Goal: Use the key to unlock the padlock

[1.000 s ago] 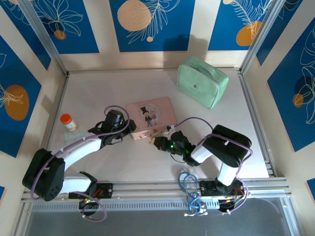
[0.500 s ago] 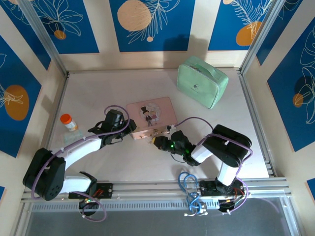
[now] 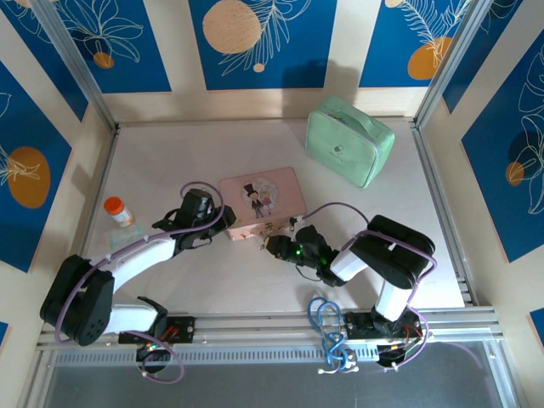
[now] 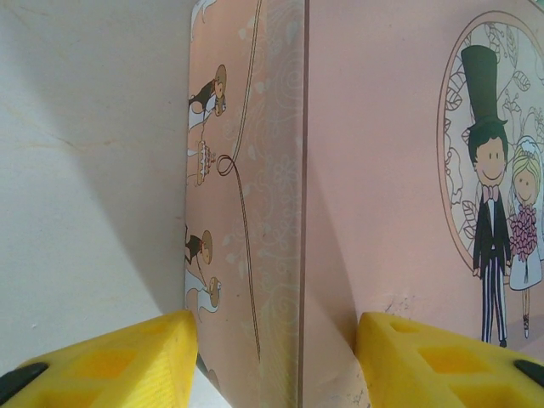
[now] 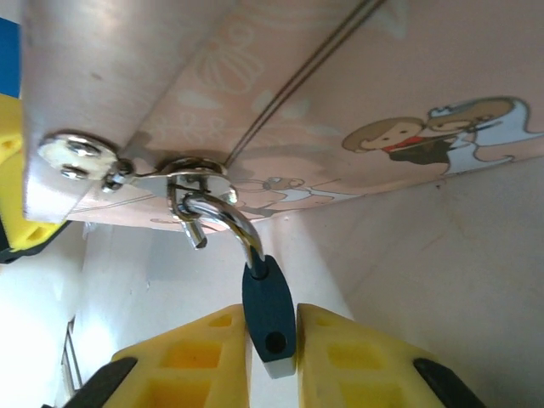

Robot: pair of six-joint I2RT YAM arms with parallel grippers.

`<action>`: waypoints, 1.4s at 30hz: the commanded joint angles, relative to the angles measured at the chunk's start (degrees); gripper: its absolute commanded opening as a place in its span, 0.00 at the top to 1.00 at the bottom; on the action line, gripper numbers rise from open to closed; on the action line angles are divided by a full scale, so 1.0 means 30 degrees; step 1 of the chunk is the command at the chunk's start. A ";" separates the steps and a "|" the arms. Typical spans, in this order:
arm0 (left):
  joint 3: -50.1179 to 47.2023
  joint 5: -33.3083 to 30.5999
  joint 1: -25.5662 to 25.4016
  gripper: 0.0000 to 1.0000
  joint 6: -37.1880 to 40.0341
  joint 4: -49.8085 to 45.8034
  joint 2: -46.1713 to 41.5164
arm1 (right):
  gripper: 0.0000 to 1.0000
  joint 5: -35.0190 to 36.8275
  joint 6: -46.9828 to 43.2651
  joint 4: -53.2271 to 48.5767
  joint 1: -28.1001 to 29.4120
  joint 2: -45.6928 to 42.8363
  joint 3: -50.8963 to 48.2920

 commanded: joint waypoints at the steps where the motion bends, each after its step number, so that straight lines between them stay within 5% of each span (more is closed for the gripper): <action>1: -0.0643 -0.0797 0.0415 0.47 0.0489 -0.1581 0.0831 | 0.79 0.0223 -0.0041 -0.1430 0.0010 -0.0087 -0.0451; 13: -0.0614 -0.0769 0.0503 0.49 0.0569 -0.1706 0.0806 | 1.00 0.0254 -0.0129 -0.1169 0.0006 -0.0364 -0.0651; 42: -0.0789 -0.0347 0.0540 0.50 0.0722 -0.1349 0.1226 | 1.00 0.2883 0.3535 0.6087 0.0537 0.2619 -0.1900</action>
